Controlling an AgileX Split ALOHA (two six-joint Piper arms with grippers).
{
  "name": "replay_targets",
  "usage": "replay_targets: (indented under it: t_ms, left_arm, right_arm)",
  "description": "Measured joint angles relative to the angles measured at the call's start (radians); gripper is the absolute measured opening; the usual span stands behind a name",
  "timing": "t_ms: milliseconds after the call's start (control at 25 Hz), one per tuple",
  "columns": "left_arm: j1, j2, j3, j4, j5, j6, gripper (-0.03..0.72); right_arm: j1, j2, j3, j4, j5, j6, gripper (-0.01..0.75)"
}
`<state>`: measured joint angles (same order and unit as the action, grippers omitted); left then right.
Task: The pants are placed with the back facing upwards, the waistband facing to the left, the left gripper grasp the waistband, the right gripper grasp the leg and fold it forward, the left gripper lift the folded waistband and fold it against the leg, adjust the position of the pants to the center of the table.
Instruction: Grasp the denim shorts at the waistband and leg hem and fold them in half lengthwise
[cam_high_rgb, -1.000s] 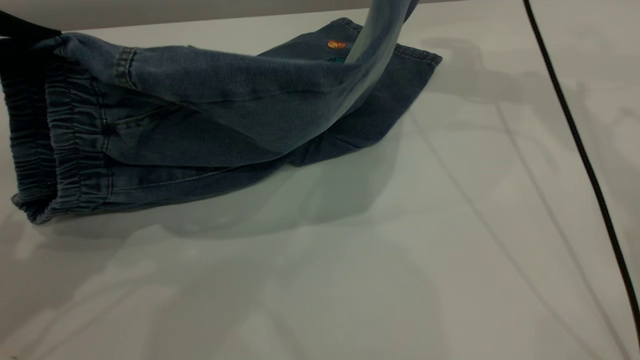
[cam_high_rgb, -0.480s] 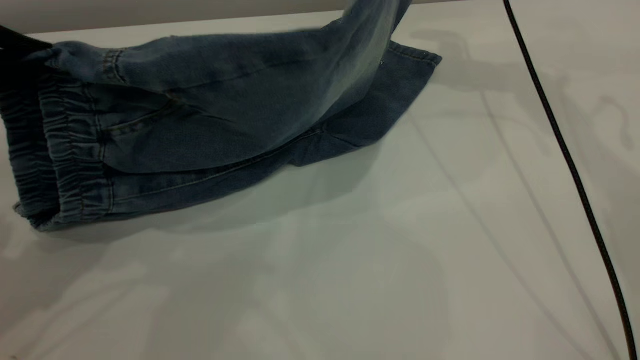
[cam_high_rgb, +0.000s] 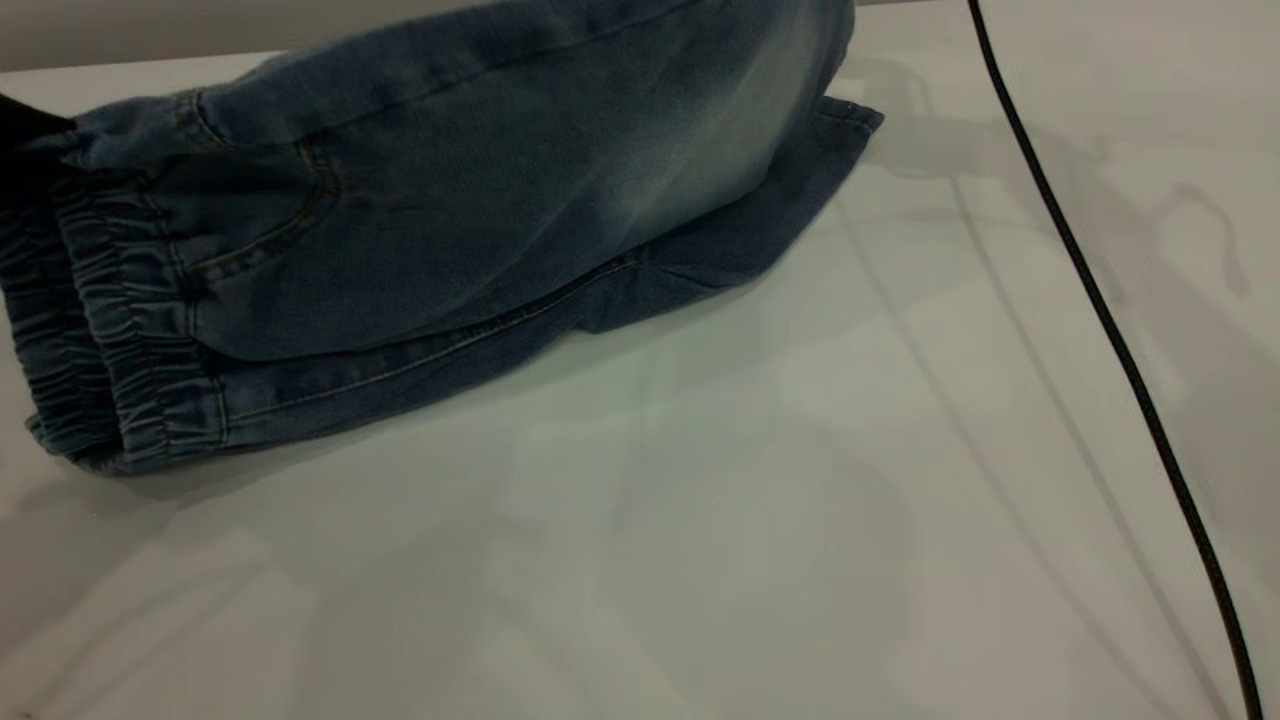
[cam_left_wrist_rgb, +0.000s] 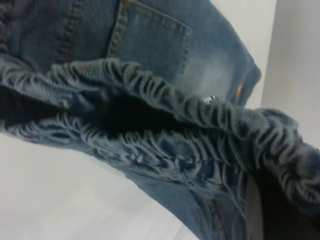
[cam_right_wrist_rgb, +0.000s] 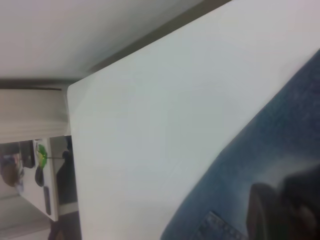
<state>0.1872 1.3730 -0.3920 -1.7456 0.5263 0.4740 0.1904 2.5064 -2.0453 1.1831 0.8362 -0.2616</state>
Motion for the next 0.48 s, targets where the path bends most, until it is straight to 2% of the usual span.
replay_targets:
  t_ms: [480]
  left_arm:
    - [0.000, 0.000, 0.000, 0.000, -0.173, 0.057, 0.089]
  right_arm:
    - [0.010, 0.089, -0.130, -0.052, 0.003, 0.052, 0.008]
